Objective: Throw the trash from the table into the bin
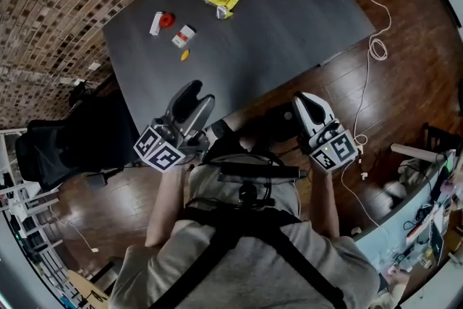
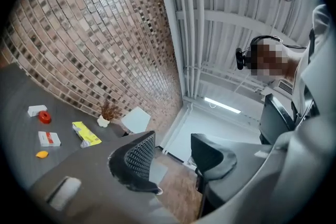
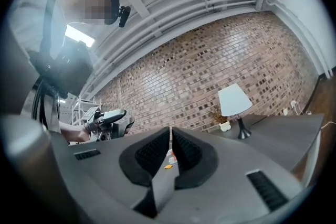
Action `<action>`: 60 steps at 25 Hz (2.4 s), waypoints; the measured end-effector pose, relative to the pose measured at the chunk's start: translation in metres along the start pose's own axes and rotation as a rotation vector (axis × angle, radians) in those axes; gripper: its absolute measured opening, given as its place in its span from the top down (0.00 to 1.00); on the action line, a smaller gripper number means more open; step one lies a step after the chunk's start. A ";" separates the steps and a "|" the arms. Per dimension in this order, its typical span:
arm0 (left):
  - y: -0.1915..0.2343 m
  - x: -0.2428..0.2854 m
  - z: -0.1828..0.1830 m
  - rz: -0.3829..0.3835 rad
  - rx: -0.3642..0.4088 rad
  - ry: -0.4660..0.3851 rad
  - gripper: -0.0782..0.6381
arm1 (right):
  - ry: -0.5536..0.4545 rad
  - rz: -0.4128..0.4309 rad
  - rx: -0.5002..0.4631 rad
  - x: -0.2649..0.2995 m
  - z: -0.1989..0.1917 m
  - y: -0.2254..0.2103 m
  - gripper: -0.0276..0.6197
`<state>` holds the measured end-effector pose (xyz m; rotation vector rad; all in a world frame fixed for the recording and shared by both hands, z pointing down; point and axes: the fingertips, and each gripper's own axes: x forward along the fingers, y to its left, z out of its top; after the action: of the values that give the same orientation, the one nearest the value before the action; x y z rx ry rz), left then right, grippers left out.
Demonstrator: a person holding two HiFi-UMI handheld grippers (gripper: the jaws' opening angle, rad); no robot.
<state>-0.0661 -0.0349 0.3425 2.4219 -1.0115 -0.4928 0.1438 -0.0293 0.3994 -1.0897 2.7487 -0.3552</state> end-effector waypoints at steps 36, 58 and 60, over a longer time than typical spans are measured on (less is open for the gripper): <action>0.186 -0.133 0.079 0.155 -0.009 -0.076 0.58 | 0.472 0.050 -0.155 0.237 -0.103 0.089 0.87; 0.179 -0.179 0.083 0.604 0.043 -0.147 0.58 | 0.969 0.863 -1.111 0.368 -0.343 0.049 0.67; 0.176 -0.188 0.082 0.631 0.044 -0.162 0.58 | 0.996 0.913 -1.101 0.373 -0.353 0.053 0.67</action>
<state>-0.3306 -0.0295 0.3972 1.9608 -1.7749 -0.4398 -0.2428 -0.1931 0.6991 0.6911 3.9195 1.1375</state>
